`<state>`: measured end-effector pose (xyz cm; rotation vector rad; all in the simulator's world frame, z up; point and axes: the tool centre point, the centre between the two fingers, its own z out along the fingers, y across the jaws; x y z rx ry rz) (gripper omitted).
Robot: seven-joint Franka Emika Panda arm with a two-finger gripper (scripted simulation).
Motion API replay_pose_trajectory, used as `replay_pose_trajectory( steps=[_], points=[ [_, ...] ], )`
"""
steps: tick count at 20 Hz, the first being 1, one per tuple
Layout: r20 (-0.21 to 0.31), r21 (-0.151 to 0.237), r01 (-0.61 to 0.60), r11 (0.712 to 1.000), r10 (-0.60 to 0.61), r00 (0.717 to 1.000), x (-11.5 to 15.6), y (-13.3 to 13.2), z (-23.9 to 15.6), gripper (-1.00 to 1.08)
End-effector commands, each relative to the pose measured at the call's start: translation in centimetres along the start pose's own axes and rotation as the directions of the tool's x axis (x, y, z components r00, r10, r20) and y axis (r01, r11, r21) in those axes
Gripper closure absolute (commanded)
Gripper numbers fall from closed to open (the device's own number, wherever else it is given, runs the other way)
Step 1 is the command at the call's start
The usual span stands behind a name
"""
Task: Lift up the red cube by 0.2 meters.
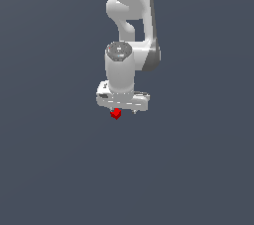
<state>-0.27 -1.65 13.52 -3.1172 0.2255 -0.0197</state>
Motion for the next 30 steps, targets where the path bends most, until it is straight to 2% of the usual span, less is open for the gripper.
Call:
replay_pose_trajectory(
  steps=[1,5,14,20,26,27,30],
  points=[
    [0.001,-0.004,-0.064,0.998,0.064,0.998,-0.6,0.9,1.6,-0.92],
    [0.002,-0.01,-0.191,0.982,0.191,0.982,-1.8,2.5,4.6,-0.92],
    [0.001,-0.02,-0.396,0.918,0.396,0.918,-4.4,4.8,9.8,-0.92],
    [0.002,-0.022,-0.453,0.891,0.453,0.892,-5.2,5.3,11.4,-0.92],
    [0.002,-0.02,-0.45,0.893,0.451,0.893,-5.1,5.2,11.4,-0.92],
    [0.002,-0.02,-0.45,0.893,0.451,0.893,-5.1,5.2,11.4,1.08],
    [0.002,-0.02,-0.45,0.893,0.451,0.893,-5.1,5.2,11.4,1.08]
  ],
)
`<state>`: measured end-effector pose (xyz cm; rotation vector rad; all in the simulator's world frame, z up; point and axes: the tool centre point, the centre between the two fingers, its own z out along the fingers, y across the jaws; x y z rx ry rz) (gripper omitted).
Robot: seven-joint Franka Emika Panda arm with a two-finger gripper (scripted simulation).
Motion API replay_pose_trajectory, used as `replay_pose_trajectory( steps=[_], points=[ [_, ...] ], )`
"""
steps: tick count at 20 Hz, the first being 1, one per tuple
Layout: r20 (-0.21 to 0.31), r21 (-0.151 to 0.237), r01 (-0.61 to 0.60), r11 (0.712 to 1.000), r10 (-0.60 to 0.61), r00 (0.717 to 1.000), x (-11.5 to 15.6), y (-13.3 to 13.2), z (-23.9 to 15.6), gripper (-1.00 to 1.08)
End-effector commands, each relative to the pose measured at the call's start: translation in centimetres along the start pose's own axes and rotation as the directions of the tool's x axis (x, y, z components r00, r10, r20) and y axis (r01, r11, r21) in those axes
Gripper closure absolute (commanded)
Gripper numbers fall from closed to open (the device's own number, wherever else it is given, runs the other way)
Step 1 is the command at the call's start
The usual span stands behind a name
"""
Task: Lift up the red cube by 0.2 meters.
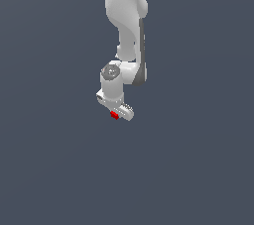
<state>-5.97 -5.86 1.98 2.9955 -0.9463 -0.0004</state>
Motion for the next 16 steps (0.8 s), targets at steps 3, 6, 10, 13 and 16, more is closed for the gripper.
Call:
replay_pose_trajectory(
  steps=[3,6,10,13,16],
  points=[
    [0.0,0.0,0.0,1.0,0.0,1.0,0.0,0.0,0.0,1.08],
    [0.0,0.0,0.0,1.0,0.0,1.0,0.0,0.0,0.0,1.08],
    [0.0,0.0,0.0,1.0,0.0,1.0,0.0,0.0,-0.3,1.08],
    [0.0,0.0,0.0,1.0,0.0,1.0,0.0,0.0,-1.0,1.08],
    [0.0,0.0,0.0,1.0,0.0,1.0,-0.1,0.0,-2.2,1.08]
  ],
)
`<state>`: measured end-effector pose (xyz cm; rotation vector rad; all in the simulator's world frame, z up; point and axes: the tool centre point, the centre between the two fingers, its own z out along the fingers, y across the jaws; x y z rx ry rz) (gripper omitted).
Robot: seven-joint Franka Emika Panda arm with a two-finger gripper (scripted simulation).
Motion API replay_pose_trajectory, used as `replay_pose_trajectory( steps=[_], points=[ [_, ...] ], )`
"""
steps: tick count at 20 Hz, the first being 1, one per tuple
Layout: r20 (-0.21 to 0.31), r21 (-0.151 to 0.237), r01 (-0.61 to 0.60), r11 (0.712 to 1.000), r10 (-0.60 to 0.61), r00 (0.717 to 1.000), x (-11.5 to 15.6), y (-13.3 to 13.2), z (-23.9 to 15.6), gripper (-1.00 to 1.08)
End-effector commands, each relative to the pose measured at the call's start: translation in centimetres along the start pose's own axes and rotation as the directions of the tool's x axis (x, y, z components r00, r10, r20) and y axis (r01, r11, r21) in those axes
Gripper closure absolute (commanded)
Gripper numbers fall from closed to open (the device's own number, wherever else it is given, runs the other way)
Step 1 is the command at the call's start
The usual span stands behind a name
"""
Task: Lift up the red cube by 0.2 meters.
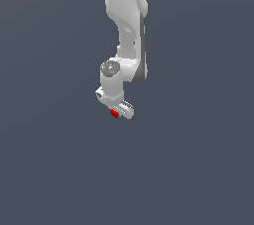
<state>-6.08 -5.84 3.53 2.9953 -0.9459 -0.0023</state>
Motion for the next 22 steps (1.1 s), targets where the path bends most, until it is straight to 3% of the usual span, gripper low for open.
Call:
replay_pose_trajectory(
  steps=[1,22],
  points=[
    [-0.001,0.001,0.0,1.0,0.0,1.0,0.0,0.0,-1.2,1.08],
    [-0.001,0.0,-0.001,1.0,0.001,1.0,-0.1,0.1,-17.8,1.08]
  ],
)
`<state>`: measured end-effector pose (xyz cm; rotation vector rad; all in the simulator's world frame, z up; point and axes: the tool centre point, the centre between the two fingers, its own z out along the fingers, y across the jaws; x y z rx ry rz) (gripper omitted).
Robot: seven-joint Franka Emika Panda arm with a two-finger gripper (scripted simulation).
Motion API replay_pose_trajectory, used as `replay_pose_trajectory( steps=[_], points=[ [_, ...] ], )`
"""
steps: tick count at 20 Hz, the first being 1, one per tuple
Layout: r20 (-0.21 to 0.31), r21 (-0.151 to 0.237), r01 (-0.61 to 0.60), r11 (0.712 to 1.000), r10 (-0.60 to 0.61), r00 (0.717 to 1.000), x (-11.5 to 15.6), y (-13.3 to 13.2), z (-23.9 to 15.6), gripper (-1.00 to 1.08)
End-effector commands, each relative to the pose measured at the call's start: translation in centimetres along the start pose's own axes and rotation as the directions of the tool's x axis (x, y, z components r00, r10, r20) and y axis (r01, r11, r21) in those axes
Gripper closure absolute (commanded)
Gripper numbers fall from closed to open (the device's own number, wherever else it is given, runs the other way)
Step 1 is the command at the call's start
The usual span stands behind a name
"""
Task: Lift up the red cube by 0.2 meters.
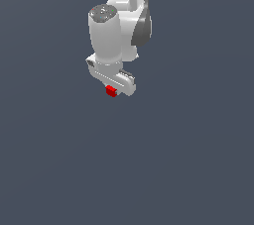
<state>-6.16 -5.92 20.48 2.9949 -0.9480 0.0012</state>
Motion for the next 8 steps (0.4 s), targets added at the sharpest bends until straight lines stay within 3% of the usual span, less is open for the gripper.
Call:
replay_pose_trajectory(
  steps=[1,8],
  points=[
    [0.0,-0.001,0.001,1.0,-0.001,1.0,0.0,0.0,-1.3,1.08],
    [0.001,0.0,0.001,1.0,-0.001,1.0,0.1,-0.1,-2.5,1.08]
  ],
)
